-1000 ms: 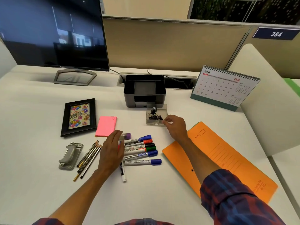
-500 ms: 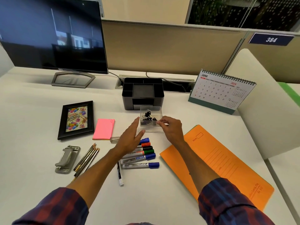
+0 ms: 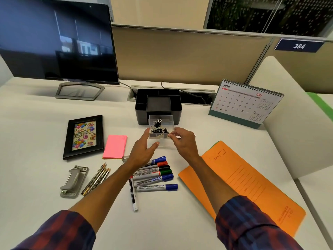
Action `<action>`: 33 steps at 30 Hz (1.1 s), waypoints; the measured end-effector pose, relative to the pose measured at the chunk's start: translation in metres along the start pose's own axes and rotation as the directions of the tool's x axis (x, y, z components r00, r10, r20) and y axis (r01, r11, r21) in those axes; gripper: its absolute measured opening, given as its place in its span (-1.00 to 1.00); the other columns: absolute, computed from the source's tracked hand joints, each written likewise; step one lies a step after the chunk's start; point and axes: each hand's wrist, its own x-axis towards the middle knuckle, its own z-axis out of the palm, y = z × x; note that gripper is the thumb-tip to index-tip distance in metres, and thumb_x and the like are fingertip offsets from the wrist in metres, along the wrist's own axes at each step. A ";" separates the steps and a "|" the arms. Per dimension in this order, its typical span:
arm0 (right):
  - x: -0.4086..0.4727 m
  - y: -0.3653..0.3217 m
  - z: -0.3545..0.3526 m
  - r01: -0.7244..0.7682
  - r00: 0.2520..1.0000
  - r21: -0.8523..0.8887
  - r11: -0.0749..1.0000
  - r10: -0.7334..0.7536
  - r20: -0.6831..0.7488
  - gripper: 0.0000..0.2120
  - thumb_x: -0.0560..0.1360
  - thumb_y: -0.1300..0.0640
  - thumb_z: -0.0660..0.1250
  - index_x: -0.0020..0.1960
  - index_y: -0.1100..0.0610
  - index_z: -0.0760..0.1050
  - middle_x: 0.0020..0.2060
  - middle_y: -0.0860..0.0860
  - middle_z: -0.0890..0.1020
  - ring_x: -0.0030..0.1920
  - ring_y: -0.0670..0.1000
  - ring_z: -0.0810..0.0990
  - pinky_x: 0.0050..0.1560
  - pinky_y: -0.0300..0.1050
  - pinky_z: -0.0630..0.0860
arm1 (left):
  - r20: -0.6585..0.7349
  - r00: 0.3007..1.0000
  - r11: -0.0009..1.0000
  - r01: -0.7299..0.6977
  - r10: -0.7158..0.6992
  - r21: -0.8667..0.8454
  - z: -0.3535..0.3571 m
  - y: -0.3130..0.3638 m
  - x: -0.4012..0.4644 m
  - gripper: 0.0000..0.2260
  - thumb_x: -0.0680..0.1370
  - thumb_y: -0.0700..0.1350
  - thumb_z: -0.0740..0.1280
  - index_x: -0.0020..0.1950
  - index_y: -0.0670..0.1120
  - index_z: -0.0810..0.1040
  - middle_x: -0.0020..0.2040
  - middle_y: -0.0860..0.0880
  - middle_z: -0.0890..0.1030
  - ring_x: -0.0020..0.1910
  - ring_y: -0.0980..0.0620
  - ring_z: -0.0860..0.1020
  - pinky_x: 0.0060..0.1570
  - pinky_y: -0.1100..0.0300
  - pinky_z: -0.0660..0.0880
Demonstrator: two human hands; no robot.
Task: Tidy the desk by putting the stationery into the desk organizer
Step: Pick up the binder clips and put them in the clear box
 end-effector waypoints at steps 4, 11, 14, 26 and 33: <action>0.003 -0.005 0.002 0.011 1.000 -0.018 1.000 -0.011 0.004 -0.80 0.50 0.11 0.42 0.00 0.24 0.66 -0.05 0.11 0.70 -0.07 0.04 0.65 -0.06 -0.02 0.64 | -0.005 1.000 1.000 -0.006 0.006 0.013 -0.003 -0.001 0.001 -0.38 0.62 -0.01 0.27 0.59 -0.01 0.03 0.57 -0.05 0.16 0.51 -0.15 0.24 0.41 -0.04 0.25; 0.015 -0.011 0.004 -0.009 1.000 -0.012 1.000 0.009 0.003 -0.80 0.51 0.13 0.41 0.02 0.25 0.65 -0.01 0.13 0.69 0.03 0.05 0.64 -0.04 -0.16 0.59 | 0.005 1.000 1.000 0.004 -0.004 0.027 -0.008 0.002 0.011 -0.36 0.61 0.01 0.28 0.59 0.00 0.01 0.58 -0.04 0.14 0.51 -0.15 0.23 0.42 -0.03 0.23; 0.020 -0.012 0.007 -0.011 1.000 -0.009 1.000 0.011 -0.010 -0.81 0.51 0.12 0.40 0.03 0.23 0.64 -0.03 0.11 0.69 -0.04 0.04 0.64 -0.03 -0.06 0.63 | 0.005 1.000 1.000 0.008 -0.008 0.020 -0.010 0.002 0.017 -0.35 0.61 0.00 0.29 0.59 -0.01 0.00 0.58 -0.04 0.13 0.51 -0.15 0.22 0.42 -0.04 0.23; 0.045 -0.014 0.016 -0.072 0.997 -0.064 0.995 0.073 0.014 -0.52 0.51 0.08 0.42 0.38 0.10 0.37 0.11 0.10 0.64 0.06 0.08 0.64 0.12 -0.05 0.60 | -0.207 0.978 0.998 0.028 -0.017 0.051 -0.013 0.004 0.064 -0.50 0.58 -0.06 0.35 0.50 -0.10 0.33 0.39 -0.13 0.49 0.33 -0.17 0.49 0.31 -0.10 0.43; 0.066 -0.012 0.016 -0.132 0.990 -0.211 0.969 0.141 0.029 -0.34 0.53 0.01 0.38 0.53 0.13 0.20 0.02 0.09 0.65 -0.01 0.07 0.63 0.10 -0.05 0.56 | -0.290 0.957 0.999 0.006 0.009 0.049 -0.025 0.010 0.090 -0.35 0.54 -0.21 0.40 0.56 -0.12 0.18 0.20 -0.18 0.62 0.14 -0.13 0.61 0.22 0.01 0.48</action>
